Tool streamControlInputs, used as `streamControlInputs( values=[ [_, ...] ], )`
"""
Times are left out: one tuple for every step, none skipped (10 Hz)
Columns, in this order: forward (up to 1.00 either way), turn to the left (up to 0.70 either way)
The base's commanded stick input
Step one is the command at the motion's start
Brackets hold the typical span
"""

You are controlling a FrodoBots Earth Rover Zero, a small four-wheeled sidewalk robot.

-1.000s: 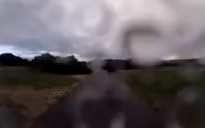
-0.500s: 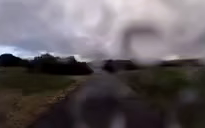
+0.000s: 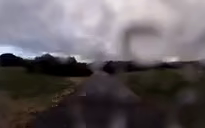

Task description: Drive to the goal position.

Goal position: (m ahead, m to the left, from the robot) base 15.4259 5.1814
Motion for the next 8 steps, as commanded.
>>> streamControlInputs(
  values=[
    [0.7, 0.0],
    [0.7, 0.0],
    [0.7, 0.0],
    [0.7, 0.0],
    [0.7, 0.0],
    [0.7, 0.0],
    [0.7, 0.0],
    [0.7, 0.0]
  ],
)
